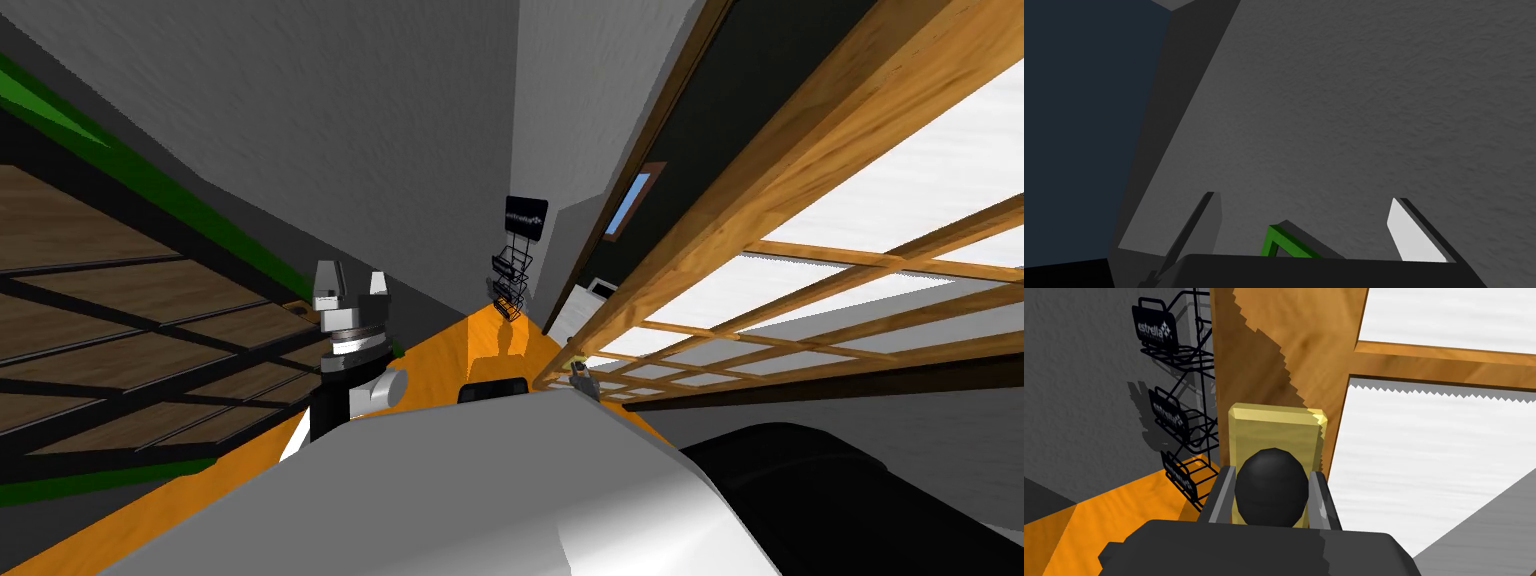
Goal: Pull the door open
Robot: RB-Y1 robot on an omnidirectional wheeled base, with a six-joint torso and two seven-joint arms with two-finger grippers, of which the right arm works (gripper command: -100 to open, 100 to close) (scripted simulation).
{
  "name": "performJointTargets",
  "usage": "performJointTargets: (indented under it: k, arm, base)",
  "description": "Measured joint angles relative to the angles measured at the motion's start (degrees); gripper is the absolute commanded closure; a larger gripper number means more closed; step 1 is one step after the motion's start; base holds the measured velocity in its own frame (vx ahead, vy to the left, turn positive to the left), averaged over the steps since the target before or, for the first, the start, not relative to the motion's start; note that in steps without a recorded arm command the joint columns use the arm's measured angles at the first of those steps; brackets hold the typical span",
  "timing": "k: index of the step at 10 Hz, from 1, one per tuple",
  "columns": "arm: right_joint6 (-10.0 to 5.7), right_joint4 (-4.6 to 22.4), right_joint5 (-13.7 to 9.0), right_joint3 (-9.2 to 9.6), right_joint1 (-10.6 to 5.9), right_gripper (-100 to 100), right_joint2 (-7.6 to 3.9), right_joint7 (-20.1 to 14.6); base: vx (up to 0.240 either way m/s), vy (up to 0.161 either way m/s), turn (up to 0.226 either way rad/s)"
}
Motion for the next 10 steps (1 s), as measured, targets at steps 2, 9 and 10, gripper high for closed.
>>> performJointTargets:
  k: [2, 9, 10]
  arm:
    - [-0.71, 0.55, 0.57, 0.8, -0.04, 100, -0.25, -0.56]
    - [-3.69, 3.21, 2.16, 3.06, -0.64, 100, -2.37, -3.26]
    - [-4.09, 3.56, 2.35, 3.33, -0.71, 100, -2.66, -3.65]
  base:
    - [-0.13, -0.004, 0.073]
    - [-0.21, -0.012, 0.105]
    - [-0.217, -0.03, 0.112]
